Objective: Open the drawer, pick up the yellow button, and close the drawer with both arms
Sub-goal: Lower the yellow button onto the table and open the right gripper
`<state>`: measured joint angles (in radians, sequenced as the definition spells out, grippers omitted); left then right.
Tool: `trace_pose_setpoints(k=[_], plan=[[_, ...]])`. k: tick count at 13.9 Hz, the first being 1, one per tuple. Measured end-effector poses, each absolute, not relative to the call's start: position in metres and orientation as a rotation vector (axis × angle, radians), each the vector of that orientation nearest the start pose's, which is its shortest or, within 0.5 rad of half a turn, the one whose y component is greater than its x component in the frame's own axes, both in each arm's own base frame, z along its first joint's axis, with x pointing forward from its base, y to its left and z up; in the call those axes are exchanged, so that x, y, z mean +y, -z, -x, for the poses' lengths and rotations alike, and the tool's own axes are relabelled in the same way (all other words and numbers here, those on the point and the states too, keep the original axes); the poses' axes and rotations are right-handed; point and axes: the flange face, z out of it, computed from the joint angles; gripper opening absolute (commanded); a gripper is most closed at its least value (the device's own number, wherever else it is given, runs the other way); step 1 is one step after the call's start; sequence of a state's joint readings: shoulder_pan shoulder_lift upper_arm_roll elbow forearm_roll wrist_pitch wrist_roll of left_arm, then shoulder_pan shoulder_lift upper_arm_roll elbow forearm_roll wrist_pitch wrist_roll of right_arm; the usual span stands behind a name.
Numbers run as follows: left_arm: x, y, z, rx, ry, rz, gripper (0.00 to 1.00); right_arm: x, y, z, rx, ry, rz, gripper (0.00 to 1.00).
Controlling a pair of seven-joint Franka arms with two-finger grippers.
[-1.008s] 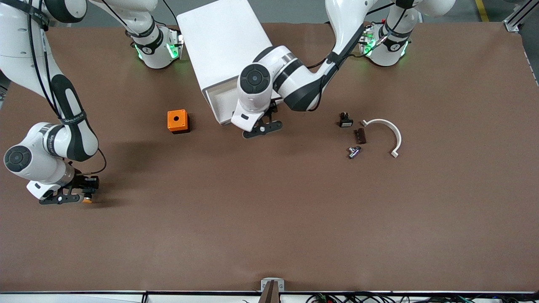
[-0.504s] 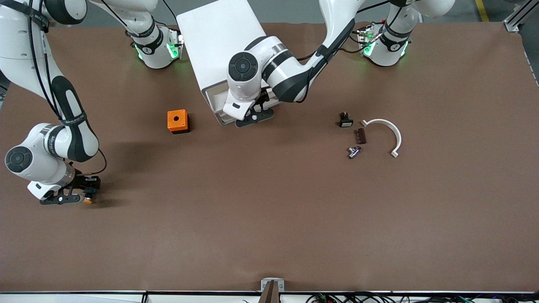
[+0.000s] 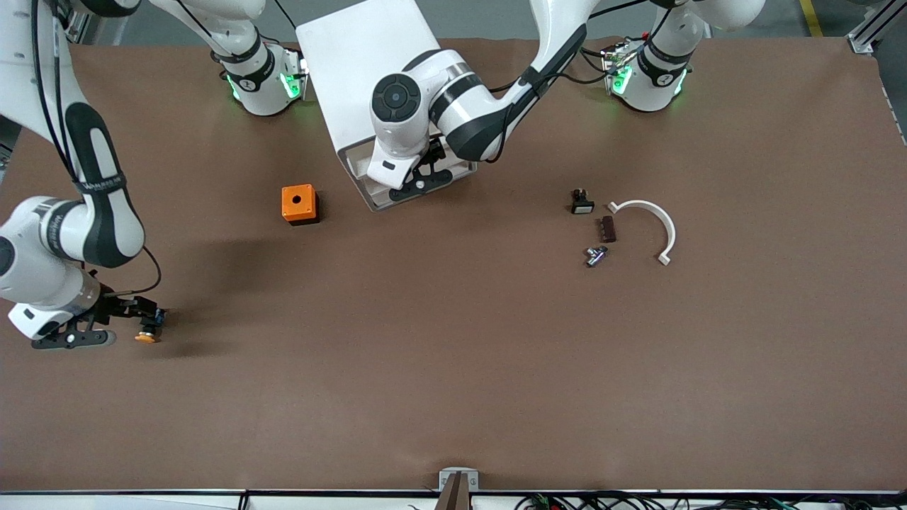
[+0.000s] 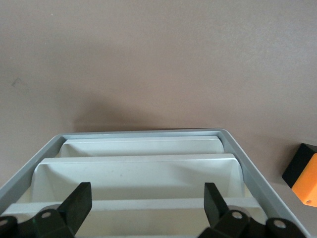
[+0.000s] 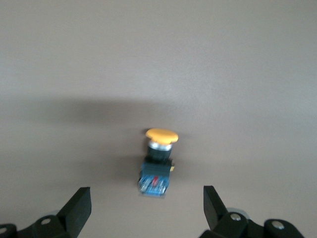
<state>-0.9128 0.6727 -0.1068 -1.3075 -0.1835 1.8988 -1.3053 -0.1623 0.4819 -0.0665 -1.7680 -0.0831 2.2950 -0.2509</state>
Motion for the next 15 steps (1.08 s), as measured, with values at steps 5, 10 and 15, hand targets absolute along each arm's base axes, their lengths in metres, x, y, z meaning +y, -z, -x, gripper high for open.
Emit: trace_pose_setpoints(k=[5, 10, 15], plan=[[-0.613, -0.348, -0.380, -0.581, -0.405, 3.051, 1.00, -0.090, -0.398, -0.628, -0.093, -0.037, 3.228, 1.00], [-0.533, -0.394, -0.476, -0.713, -0.242, 3.049, 1.00, -0.043, -0.471, -0.603, -0.115, -0.032, 3.225, 1.00], [-0.382, -0.454, -0.594, -0.702, -0.076, 3.109, 1.00, -0.008, -0.516, -0.585, -0.042, -0.040, 3.223, 1.00]])
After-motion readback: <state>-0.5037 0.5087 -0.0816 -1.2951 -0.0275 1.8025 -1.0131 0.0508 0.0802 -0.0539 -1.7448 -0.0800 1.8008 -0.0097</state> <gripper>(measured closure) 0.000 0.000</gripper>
